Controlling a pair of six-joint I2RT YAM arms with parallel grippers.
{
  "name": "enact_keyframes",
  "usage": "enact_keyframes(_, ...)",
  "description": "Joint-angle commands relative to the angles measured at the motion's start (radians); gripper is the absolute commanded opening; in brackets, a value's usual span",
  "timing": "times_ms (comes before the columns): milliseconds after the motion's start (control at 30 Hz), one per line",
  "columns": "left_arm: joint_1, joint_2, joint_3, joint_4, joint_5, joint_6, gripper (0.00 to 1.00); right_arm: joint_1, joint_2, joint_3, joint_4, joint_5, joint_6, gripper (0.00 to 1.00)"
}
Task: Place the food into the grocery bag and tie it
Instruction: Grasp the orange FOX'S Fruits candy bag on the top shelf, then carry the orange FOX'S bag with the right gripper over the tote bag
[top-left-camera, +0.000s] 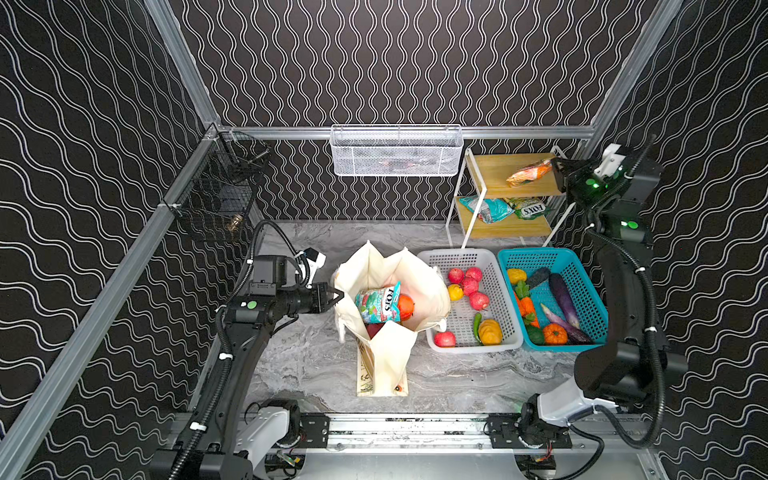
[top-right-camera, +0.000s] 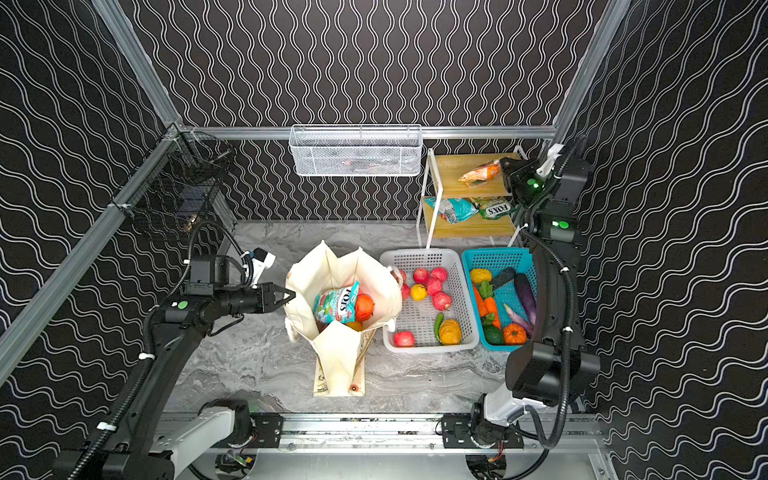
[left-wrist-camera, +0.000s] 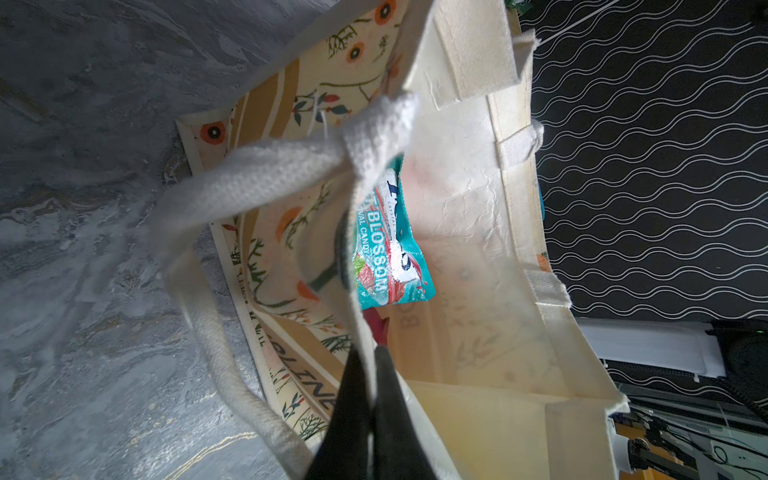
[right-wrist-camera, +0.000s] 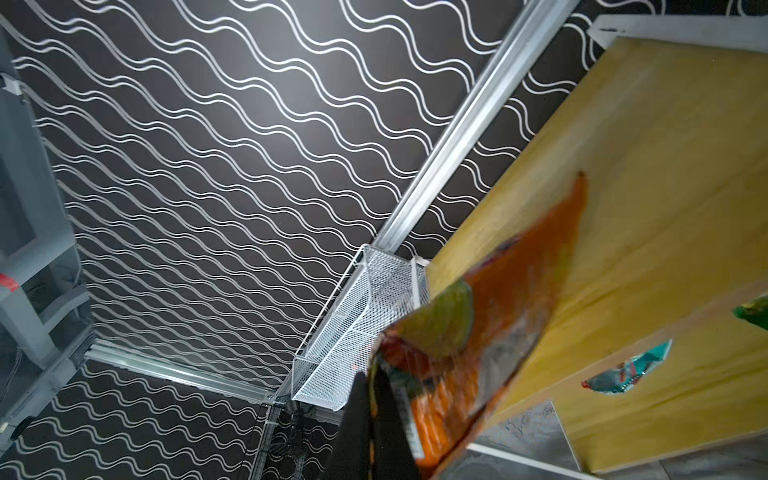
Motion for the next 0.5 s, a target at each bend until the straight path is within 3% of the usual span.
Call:
enact_keyframes(0,0.001,-0.005,-0.013,0.013,0.032,0.008,0.00,0.001,-0.064,0.010,-0.011,-0.009,-0.014,0.00)
enact_keyframes(300,0.001,-0.019,-0.040,0.012,0.020,0.002,0.00,0.050,-0.266,-0.054,-0.077,-0.011,-0.015,0.00)
enact_keyframes(467,0.001,-0.016,-0.028,-0.008,-0.002,0.014,0.00,0.177,-0.343,-0.076,-0.126,0.034,-0.039,0.00)
